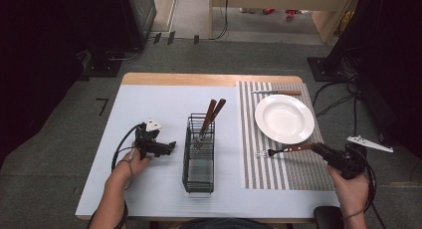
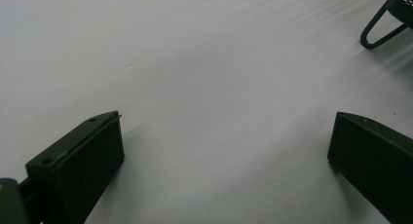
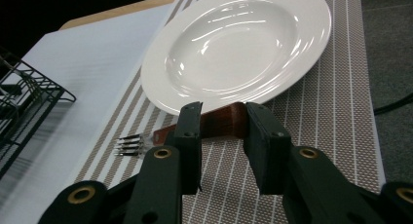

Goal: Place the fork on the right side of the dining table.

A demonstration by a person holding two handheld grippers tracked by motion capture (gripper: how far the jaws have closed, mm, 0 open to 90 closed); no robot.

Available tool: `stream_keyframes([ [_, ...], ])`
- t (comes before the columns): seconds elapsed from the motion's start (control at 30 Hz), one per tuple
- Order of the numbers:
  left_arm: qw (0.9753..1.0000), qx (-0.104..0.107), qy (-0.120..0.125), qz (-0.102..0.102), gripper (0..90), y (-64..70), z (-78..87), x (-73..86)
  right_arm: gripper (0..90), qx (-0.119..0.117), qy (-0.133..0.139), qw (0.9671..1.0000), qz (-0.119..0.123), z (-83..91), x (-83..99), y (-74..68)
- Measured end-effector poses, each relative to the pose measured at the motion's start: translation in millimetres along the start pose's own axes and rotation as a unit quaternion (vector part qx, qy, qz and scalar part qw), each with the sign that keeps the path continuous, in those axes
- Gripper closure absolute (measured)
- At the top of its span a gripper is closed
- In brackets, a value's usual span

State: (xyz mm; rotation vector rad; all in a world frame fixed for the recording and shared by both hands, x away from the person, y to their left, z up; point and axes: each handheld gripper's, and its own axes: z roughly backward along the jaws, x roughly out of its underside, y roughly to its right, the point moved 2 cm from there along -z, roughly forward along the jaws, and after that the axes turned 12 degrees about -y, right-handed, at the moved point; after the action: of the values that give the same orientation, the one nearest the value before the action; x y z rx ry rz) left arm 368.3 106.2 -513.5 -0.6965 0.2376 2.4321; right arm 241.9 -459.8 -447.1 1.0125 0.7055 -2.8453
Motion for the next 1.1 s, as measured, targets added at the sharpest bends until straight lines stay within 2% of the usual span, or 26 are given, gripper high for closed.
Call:
stream_keyframes([
  [0.27, 1.0000, 0.000, 0.000, 0.000, 0.0, 0.0, 0.0, 0.0, 67.6, -0.001, -0.015, 0.9998, -0.013, -8.1, 2.4, 14.7],
  [0.43, 1.0000, 0.000, 0.000, 0.000, 0.0, 0.0, 0.0, 0.0, 67.5, -0.014, -0.019, 0.9994, -0.025, -13.5, 5.1, 24.3],
  [0.53, 1.0000, 0.000, 0.000, 0.000, 0.0, 0.0, 0.0, 0.0, 67.0, -0.010, -0.023, 0.9994, -0.025, -17.3, 6.5, 29.4],
  [0.67, 1.0000, 0.000, 0.000, 0.000, 0.0, 0.0, 0.0, 0.0, 72.0, 0.016, -0.029, 0.9994, -0.011, -22.1, 9.8, 34.4],
  [0.73, 1.0000, 0.000, 0.000, 0.000, 0.0, 0.0, 0.0, 0.0, 71.4, 0.005, -0.026, 0.9995, -0.018, -23.9, 10.6, 36.0],
  [0.9, 1.0000, 0.000, 0.000, 0.000, 0.0, 0.0, 0.0, 0.0, 71.1, 0.012, -0.039, 0.9991, -0.011, -29.3, 11.5, 36.4],
  [1.1, 1.0000, 0.000, -0.001, 0.000, 0.0, 0.0, 0.0, -0.1, 70.2, 0.016, -0.037, 0.9992, -0.007, -31.3, 11.2, 36.7],
])
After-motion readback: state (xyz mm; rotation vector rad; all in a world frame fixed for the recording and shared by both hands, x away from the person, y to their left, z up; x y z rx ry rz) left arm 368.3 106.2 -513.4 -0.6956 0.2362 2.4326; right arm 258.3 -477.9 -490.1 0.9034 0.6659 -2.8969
